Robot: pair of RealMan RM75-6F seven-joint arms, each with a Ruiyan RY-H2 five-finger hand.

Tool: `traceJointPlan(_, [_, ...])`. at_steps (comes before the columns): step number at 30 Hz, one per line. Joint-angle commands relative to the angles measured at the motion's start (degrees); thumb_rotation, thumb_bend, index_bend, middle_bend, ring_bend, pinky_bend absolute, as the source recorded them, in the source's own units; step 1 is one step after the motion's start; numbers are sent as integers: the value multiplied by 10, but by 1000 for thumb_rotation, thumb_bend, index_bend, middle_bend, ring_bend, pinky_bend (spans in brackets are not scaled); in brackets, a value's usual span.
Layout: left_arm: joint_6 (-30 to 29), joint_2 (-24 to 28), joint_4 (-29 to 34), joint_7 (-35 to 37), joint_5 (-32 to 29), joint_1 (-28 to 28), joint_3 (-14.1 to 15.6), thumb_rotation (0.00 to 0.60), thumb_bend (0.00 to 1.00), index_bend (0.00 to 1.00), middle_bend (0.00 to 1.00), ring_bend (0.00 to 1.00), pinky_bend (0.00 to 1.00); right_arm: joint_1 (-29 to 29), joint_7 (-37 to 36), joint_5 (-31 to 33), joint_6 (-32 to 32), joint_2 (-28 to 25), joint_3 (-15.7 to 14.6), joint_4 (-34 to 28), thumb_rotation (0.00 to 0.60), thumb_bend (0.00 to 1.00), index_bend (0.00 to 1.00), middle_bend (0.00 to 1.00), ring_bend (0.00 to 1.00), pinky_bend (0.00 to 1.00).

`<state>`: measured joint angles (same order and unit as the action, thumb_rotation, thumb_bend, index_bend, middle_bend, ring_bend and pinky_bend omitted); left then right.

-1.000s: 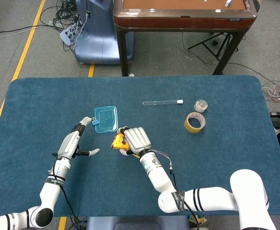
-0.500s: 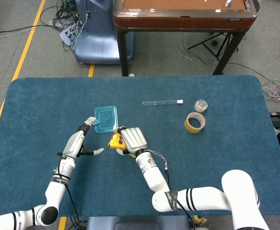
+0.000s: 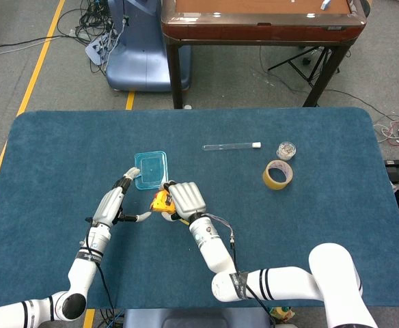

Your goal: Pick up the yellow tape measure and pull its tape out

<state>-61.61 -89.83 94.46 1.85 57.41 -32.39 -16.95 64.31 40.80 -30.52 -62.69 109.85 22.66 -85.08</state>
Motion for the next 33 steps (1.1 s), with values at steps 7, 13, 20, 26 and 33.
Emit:
traceJointPlan(7, [-1,-1,0,5,-3,0,-3,600,119,0,0,0,0,7,-7,-3,8,13,3,19,600,634,654,668,633,469])
traceJointPlan(13, [1,-3,-1,8,-5,-1,-3,600,119,0,0,0,0,10,-17,-8,13,21,6,30,600,634,653,668,633,469])
traceJointPlan(20, [2,-5,-3,9,-8,-2,-3,600,119,0,0,0,0,10,-24,-14,18,24,7,33,600,634,653,668,633,469])
traceJointPlan(26, [0,-5,-6,6,-9,-2,-3,600,119,0,0,0,0,6,-31,-19,21,20,6,28,600,635,654,668,633,469])
traceJointPlan(33, [-2,-4,-9,2,-10,-2,-2,600,119,0,0,0,0,1,-34,-24,22,13,2,19,600,639,657,668,638,469])
